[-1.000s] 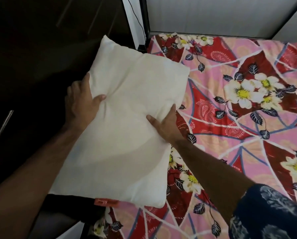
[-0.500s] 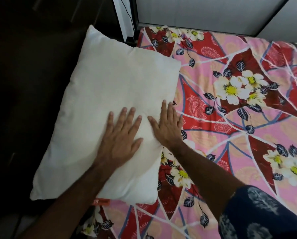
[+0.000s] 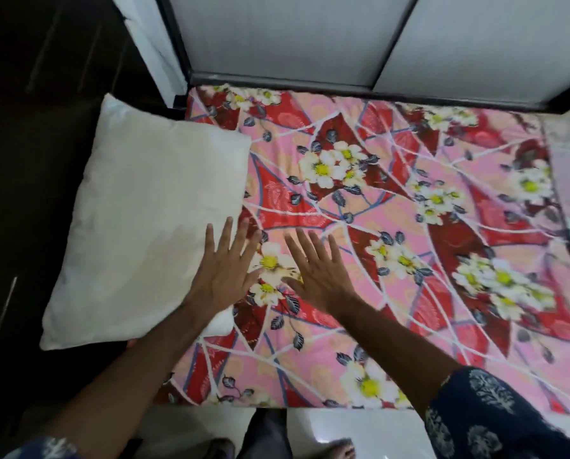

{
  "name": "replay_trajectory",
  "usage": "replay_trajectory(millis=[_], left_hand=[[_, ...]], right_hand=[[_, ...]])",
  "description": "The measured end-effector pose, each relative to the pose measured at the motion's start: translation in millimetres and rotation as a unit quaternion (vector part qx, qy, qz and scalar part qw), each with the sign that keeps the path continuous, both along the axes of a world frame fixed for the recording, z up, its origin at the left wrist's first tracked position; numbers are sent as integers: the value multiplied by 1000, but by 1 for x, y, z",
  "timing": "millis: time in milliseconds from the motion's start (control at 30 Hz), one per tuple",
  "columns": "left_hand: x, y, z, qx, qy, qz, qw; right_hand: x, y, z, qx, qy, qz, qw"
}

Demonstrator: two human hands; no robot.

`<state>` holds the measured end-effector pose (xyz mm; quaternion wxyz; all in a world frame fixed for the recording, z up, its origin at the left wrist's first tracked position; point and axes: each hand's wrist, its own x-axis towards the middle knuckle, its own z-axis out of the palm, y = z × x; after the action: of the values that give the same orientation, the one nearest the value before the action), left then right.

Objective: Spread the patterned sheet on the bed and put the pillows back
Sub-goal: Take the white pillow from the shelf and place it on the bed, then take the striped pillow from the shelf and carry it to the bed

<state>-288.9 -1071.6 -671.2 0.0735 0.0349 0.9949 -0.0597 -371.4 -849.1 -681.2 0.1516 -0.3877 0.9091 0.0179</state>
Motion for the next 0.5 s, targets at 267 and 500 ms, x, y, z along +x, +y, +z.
replay_trajectory(millis=[267, 500], left_hand=[[24, 232, 90, 52, 22, -133, 989], [41, 457, 173, 86, 59, -274, 956]], right_hand=[[68, 222, 107, -20, 49, -142, 988], [152, 460, 198, -29, 112, -293, 949]])
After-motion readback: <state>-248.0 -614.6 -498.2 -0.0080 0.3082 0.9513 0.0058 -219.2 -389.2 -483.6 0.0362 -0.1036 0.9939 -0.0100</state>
